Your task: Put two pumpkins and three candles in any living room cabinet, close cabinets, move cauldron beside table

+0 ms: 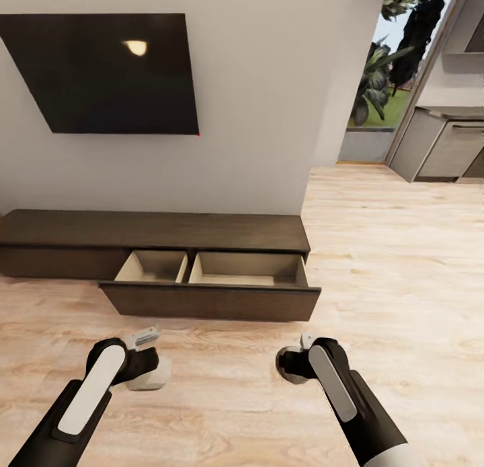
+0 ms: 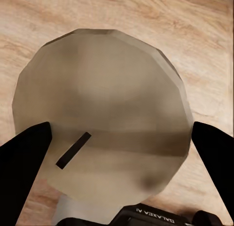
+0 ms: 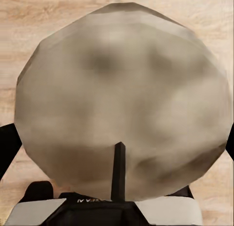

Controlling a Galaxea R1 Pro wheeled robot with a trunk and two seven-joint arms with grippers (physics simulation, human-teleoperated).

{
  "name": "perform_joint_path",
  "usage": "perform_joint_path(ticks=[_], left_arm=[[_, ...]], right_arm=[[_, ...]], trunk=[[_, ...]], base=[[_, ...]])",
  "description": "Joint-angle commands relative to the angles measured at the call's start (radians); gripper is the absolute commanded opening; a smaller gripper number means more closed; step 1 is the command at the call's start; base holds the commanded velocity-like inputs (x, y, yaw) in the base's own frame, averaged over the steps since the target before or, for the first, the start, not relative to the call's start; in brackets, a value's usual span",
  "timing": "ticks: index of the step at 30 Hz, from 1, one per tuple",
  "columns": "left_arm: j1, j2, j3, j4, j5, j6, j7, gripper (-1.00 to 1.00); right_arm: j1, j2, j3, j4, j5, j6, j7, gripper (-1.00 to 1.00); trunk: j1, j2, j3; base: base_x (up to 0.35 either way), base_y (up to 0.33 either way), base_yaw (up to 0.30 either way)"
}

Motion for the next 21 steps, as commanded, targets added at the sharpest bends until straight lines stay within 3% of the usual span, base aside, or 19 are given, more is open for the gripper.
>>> perform_joint_path(ticks=[1,3,7,11,21], left_arm=[[0.0,0.001,-0.005,-0.02,0.007,0.006,0.011,-1.0],[0.003,0.002,-0.011,-0.048,0.007,0.006,0.011,-1.0],[0.005,0.002,-0.013,-0.07,0.007,0.007,0.011,-1.0],[0.006,0.0,-0.015,-0.077,0.014,0.007,0.011,-1.0],[0.006,-0.001,-0.016,-0.08,0.017,0.007,0.011,-1.0]], right_arm=[[0.0,-0.001,0.001,-0.045,-0.008,0.023,-0.012,-1.0],[0.0,-0.001,-0.001,-0.141,-0.015,0.041,-0.013,-1.0],[0.0,0.0,0.001,-0.204,-0.018,0.05,-0.013,-1.0],[0.0,0.0,0.002,-0.211,-0.017,0.051,-0.013,-1.0],[0.001,0.002,0.003,-0.203,-0.008,0.049,-0.013,-1.0]], trunk=[[0.0,0.0,-0.001],[0.0,0.0,-0.001],[0.0,0.0,-0.001],[0.0,0.0,-0.001],[-0.038,0.07,0.03]], base=[[0.103,0.002,-0.005],[0.114,0.001,-0.002],[0.071,0.0,0.0],[0.01,0.0,0.0],[0.0,0.0,0.0]])
